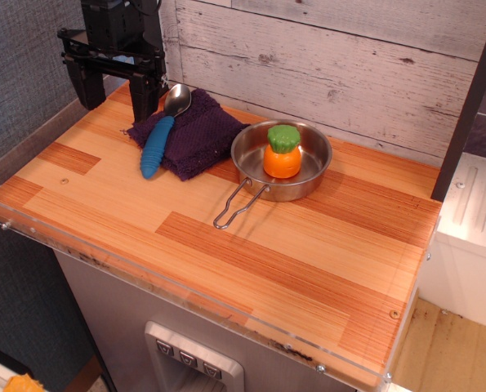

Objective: Place the pineapple on the other side of the blue spoon.

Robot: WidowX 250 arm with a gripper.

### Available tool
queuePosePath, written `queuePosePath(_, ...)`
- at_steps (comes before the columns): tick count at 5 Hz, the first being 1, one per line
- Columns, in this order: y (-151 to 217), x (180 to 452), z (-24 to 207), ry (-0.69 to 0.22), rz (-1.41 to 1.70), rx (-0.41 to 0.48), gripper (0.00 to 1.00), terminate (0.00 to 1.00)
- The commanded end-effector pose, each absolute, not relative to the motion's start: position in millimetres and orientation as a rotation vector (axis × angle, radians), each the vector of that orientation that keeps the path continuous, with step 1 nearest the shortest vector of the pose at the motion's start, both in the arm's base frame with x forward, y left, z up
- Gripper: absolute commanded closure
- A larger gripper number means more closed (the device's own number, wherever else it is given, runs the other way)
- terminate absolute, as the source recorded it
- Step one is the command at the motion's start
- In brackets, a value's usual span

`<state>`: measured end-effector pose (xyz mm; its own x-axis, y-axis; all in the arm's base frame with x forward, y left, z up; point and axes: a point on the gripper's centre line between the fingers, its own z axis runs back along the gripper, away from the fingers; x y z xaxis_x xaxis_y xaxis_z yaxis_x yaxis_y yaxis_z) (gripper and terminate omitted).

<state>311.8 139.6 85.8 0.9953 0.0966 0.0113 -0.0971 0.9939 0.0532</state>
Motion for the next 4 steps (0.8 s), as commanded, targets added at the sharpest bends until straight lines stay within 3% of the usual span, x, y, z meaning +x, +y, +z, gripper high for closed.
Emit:
queuePosePath(1, 140, 312, 86, -0.009, 0.097, 0.054, 0.0, 0.0)
queuePosePath(3, 85, 319, 96, -0.121, -0.057, -0.083, 0.0, 0.0)
queuePosePath(4, 51, 329, 108, -0.162, -0.129, -0.077, 0.0, 0.0)
